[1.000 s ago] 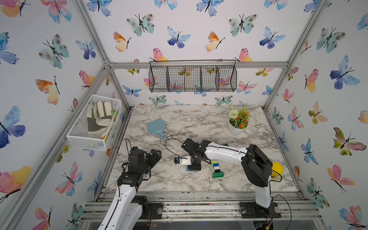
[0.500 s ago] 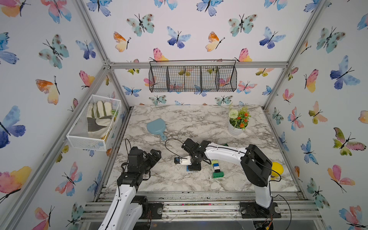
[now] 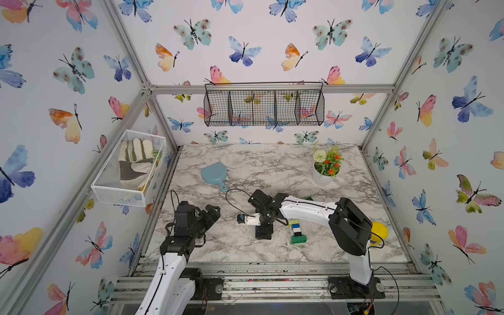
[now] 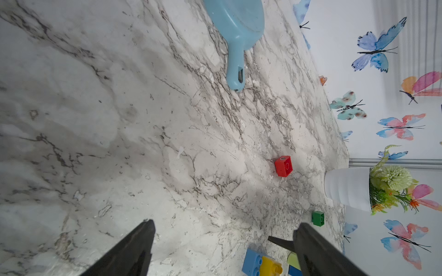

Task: Assemble the number 1 with lego
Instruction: Assemble the lego brick with the lego brick, then pick up the lego brick from the center of the board.

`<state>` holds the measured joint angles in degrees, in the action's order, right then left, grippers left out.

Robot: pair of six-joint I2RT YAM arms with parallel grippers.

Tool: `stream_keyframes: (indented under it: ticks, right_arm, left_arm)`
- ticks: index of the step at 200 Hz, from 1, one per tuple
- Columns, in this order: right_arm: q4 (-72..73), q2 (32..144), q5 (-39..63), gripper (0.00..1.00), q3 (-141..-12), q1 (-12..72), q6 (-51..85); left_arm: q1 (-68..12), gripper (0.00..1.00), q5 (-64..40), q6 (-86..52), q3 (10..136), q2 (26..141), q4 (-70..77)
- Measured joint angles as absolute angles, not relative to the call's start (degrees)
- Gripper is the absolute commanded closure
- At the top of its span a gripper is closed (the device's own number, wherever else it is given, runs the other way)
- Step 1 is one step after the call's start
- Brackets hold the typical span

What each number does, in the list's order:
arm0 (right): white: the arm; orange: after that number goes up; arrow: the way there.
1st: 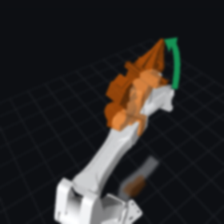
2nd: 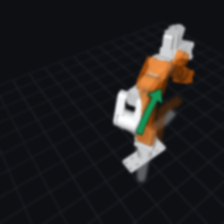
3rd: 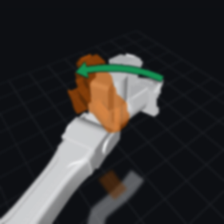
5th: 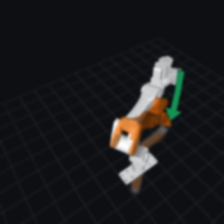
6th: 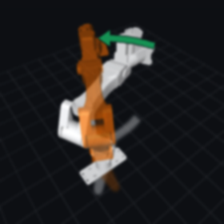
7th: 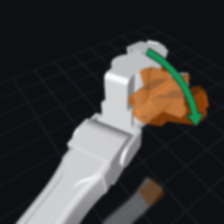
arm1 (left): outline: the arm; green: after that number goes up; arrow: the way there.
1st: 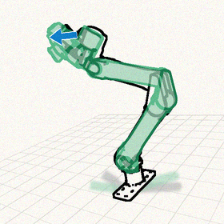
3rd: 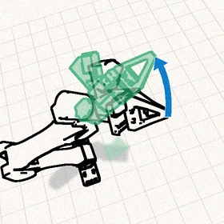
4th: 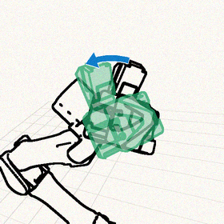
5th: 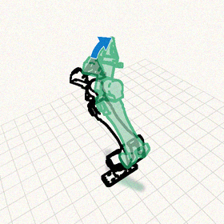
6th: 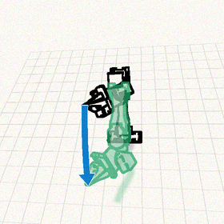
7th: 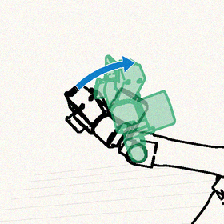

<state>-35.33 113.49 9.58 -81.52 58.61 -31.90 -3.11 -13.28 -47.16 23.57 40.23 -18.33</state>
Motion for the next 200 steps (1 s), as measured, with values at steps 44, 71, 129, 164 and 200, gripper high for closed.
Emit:
stream_keyframes:
  ticks: [44, 71, 129, 164, 200]
  right_arm:
    - [-30.61, 104.57, 11.14, 0.04, -77.17, 57.69, -27.07]
    - [-22.41, 93.91, 10.00, 0.08, -69.78, 53.95, -17.08]
    - [-15.84, 83.99, 0.51, 0.26, -62.11, 43.11, 6.94]
    - [-16.71, 79.92, -6.31, 0.37, -61.41, 40.62, 16.53]
    - [-17.69, 74.89, -10.79, 0.38, -60.90, 38.09, 20.34]
  left_arm:
    - [-2.94, 0.06, -13.80, -46.22, 23.94, 40.27, -19.16]
    - [-2.94, 0.09, -17.10, -44.64, 25.56, 42.28, -18.33]
    - [-11.09, 0.08, -18.96, -39.92, 33.71, 55.02, -16.60]
    - [-22.39, 0.09, -14.96, -34.61, 42.78, 67.07, -16.19]
    - [-30.44, 0.11, -11.07, -22.76, 59.37, 86.59, -19.05]
